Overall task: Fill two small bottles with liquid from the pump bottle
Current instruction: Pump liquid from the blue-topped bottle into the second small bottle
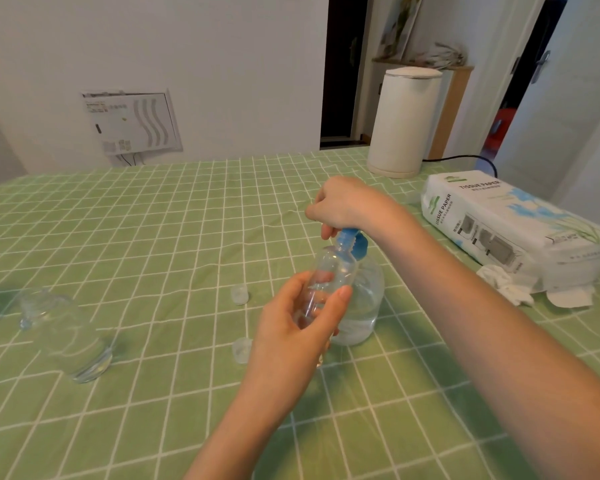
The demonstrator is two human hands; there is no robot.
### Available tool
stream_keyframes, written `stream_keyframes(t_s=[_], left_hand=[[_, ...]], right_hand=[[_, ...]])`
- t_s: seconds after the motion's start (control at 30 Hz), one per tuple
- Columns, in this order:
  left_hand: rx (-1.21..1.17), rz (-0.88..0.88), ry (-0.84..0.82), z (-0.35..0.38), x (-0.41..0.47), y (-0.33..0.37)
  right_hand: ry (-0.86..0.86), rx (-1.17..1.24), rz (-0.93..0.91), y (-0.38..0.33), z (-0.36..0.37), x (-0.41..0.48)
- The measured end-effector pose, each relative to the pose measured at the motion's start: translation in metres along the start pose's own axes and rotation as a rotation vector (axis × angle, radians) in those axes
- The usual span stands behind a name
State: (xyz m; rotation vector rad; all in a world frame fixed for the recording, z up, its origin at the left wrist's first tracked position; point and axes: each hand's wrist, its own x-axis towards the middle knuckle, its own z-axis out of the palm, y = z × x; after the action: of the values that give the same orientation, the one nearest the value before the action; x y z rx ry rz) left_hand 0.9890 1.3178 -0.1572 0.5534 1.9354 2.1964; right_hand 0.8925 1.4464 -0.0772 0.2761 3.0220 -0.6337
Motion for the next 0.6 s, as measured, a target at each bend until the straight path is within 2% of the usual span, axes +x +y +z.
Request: stream_keyframes(t_s=[0.2, 0.6], left_hand=[[-0.007, 0.029, -0.001, 0.0, 0.002, 0.001], [-0.021, 0.02, -0.007, 0.0, 0.001, 0.0]], right_hand=[[0.06, -0.026, -0.038, -0.003, -0.01, 0.0], [0.007, 0.013, -0.006, 0.0, -0.004, 0.002]])
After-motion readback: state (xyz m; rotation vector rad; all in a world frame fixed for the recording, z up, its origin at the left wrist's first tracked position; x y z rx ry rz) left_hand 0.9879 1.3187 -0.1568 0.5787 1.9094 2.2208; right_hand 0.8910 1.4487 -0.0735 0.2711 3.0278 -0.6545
